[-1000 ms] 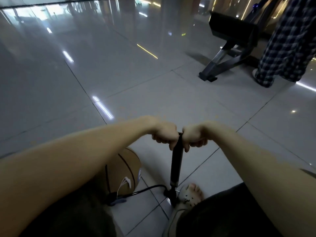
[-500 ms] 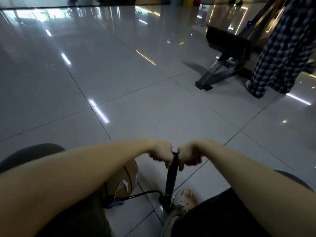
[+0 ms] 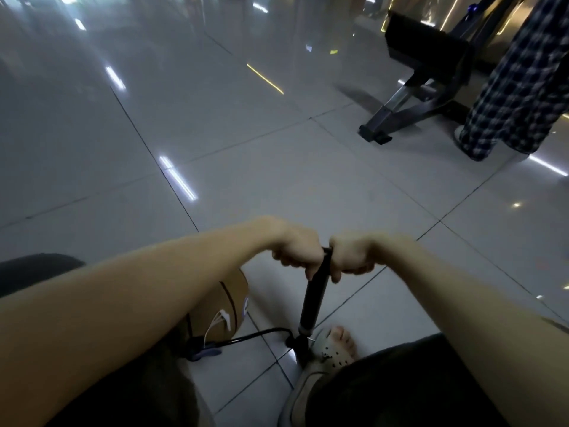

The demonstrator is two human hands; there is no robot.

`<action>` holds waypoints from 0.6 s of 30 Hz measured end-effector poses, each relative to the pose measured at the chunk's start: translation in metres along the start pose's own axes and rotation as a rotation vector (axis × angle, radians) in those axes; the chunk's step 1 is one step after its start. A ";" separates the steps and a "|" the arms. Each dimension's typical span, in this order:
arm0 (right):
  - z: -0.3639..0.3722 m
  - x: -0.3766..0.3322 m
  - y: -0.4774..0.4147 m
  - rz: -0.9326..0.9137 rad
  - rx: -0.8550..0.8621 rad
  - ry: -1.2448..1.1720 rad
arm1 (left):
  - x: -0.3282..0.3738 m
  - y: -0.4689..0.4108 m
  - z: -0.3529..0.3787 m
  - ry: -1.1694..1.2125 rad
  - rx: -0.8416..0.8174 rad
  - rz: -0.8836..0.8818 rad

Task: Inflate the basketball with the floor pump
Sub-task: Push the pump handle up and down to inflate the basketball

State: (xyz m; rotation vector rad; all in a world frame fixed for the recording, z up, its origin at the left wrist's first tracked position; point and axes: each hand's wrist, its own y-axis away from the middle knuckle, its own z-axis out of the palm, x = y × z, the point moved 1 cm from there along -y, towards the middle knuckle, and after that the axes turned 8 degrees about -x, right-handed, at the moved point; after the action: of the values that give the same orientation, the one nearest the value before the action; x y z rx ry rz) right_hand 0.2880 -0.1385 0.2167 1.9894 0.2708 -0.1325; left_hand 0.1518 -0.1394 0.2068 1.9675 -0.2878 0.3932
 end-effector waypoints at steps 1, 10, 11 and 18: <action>0.008 0.003 -0.010 -0.009 -0.004 0.004 | -0.004 -0.010 0.008 0.001 -0.020 -0.005; 0.046 0.011 -0.043 0.056 -0.149 -0.029 | -0.014 -0.034 0.049 0.010 -0.095 -0.054; 0.046 0.008 -0.038 0.075 -0.182 -0.013 | -0.012 -0.029 0.049 0.005 -0.114 -0.066; -0.025 -0.020 0.036 0.044 -0.138 -0.060 | 0.009 0.048 -0.021 0.084 -0.196 -0.112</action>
State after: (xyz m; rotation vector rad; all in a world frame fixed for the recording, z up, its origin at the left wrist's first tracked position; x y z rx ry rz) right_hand 0.2765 -0.1328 0.2629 1.8497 0.1927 -0.1415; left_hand 0.1387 -0.1401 0.2586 1.7615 -0.1552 0.3608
